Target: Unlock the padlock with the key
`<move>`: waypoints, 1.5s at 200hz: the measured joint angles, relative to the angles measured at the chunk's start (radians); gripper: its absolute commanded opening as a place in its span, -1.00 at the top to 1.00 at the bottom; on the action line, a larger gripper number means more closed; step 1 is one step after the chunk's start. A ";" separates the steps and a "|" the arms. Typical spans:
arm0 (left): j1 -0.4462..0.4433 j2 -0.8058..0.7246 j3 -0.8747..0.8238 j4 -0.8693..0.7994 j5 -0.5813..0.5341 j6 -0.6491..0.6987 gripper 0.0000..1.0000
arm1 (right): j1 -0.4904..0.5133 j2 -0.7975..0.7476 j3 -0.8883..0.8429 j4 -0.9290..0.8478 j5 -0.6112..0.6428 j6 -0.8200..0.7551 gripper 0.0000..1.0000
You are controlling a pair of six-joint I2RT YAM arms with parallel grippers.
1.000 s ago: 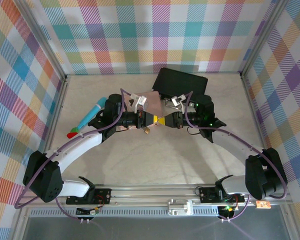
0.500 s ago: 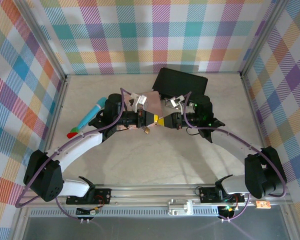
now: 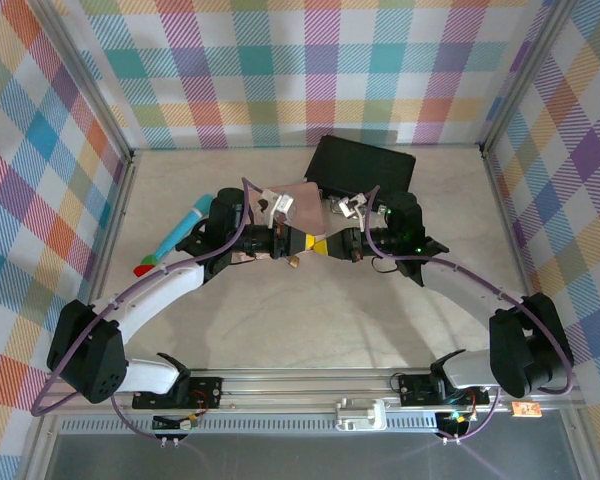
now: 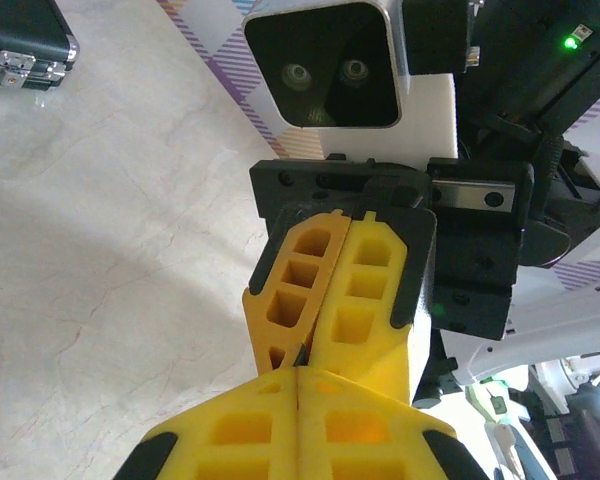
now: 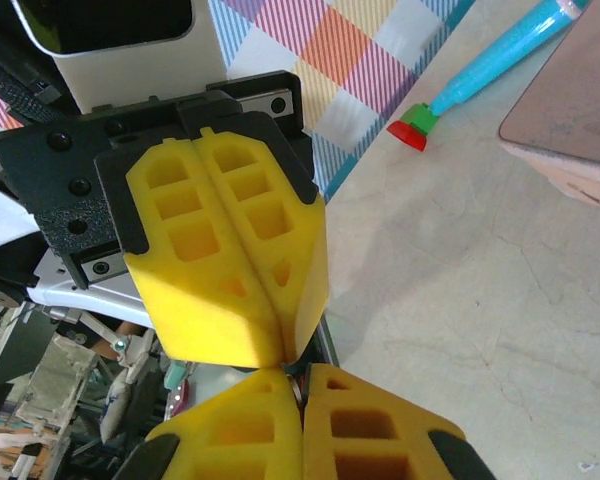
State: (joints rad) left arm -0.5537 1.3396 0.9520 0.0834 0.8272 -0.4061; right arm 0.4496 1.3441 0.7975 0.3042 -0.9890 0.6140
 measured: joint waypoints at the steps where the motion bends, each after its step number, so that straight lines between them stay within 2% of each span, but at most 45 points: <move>1: 0.000 0.000 0.000 0.000 0.000 0.000 1.00 | 0.000 0.000 0.000 0.000 0.000 0.000 1.00; 25: 0.000 0.000 0.000 0.002 0.002 -0.001 0.98 | 0.000 0.000 0.000 0.000 -0.001 0.000 1.00; 35: 0.000 0.000 0.000 0.002 -0.005 -0.006 0.58 | 0.000 0.000 0.000 0.000 0.000 0.000 1.00; 42: 0.000 -0.002 0.000 0.002 -0.016 -0.010 0.16 | 0.000 0.000 0.000 0.000 0.003 0.000 1.00; 48: 0.000 -0.005 0.000 -0.002 -0.036 -0.017 -0.10 | 0.000 0.000 0.000 0.000 0.005 0.000 1.00; 58: 0.000 -0.014 -0.003 -0.003 -0.079 -0.028 -0.38 | 0.000 -0.002 0.000 0.000 0.016 0.000 1.00; 66: 0.000 -0.029 -0.011 0.001 -0.122 -0.040 -0.46 | 0.000 -0.004 -0.001 0.001 0.032 0.002 1.00; 100: 0.000 -0.138 -0.116 0.050 -0.377 -0.132 -0.47 | 0.000 -0.009 -0.041 0.003 0.134 0.026 1.00; 138: -0.014 -0.206 -0.299 0.093 -0.700 -0.321 -0.43 | 0.000 -0.009 -0.113 0.002 0.304 0.068 1.00; 173: -0.144 -0.192 -0.376 0.047 -0.951 -0.441 -0.43 | 0.000 -0.011 -0.168 -0.009 0.456 0.105 1.00; 197: -0.242 -0.114 -0.360 0.050 -1.095 -0.475 -0.44 | 0.000 -0.012 -0.185 -0.015 0.528 0.113 1.00; 230: -0.319 0.082 -0.290 0.051 -1.251 -0.496 -0.43 | 0.000 -0.023 -0.199 -0.013 0.564 0.121 1.00; 300: -0.337 0.404 -0.130 0.108 -1.401 -0.501 -0.28 | 0.000 -0.061 -0.203 -0.007 0.581 0.127 1.00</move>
State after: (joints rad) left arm -0.8906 1.7432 0.8215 0.1917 -0.5735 -0.9073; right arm 0.4492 1.2831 0.5945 0.2970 -0.4080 0.7406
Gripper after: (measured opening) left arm 0.661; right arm 0.045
